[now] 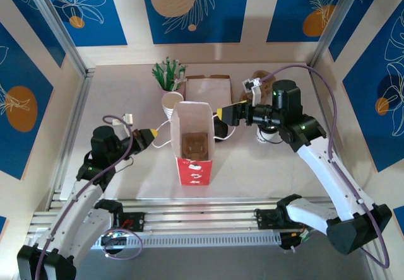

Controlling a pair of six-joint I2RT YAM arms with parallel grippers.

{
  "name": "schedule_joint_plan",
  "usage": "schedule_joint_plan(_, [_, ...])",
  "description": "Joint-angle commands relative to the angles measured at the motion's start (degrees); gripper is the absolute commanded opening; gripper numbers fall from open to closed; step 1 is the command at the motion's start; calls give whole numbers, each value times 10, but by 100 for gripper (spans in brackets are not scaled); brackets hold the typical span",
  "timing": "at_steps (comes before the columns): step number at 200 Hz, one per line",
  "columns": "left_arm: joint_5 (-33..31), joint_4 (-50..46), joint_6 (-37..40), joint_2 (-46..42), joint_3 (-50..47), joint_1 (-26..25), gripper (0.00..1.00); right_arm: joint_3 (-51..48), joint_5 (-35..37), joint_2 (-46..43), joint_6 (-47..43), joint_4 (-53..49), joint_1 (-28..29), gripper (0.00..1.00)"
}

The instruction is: Pack the takeout coffee

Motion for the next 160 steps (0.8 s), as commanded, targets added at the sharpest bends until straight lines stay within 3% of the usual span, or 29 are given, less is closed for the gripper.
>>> schedule_joint_plan(1, [-7, -15, 18, -7, 18, -7, 0, 45, 11, 21, 7, -91, -3, 86])
schedule_joint_plan(23, [-9, -32, 22, -20, 23, -7, 0, 83, 177, 12, -27, -162, -3, 86])
schedule_joint_plan(41, [-14, -45, 24, -33, 26, -8, 0, 103, 268, 18, -31, -207, -25, 87])
schedule_joint_plan(60, [-16, -56, 20, -40, 30, -8, 0, 125, 348, 43, -17, -259, -38, 100])
schedule_joint_plan(72, [-15, -60, 16, -42, 32, -7, 0, 133, 394, 63, 0, -287, -41, 99])
schedule_joint_plan(124, [-27, -100, 12, -55, 44, -8, 0, 155, 462, 139, 79, -382, -76, 99])
schedule_joint_plan(160, [-31, -114, 10, -57, 50, -7, 0, 149, 465, 174, 74, -383, -103, 99])
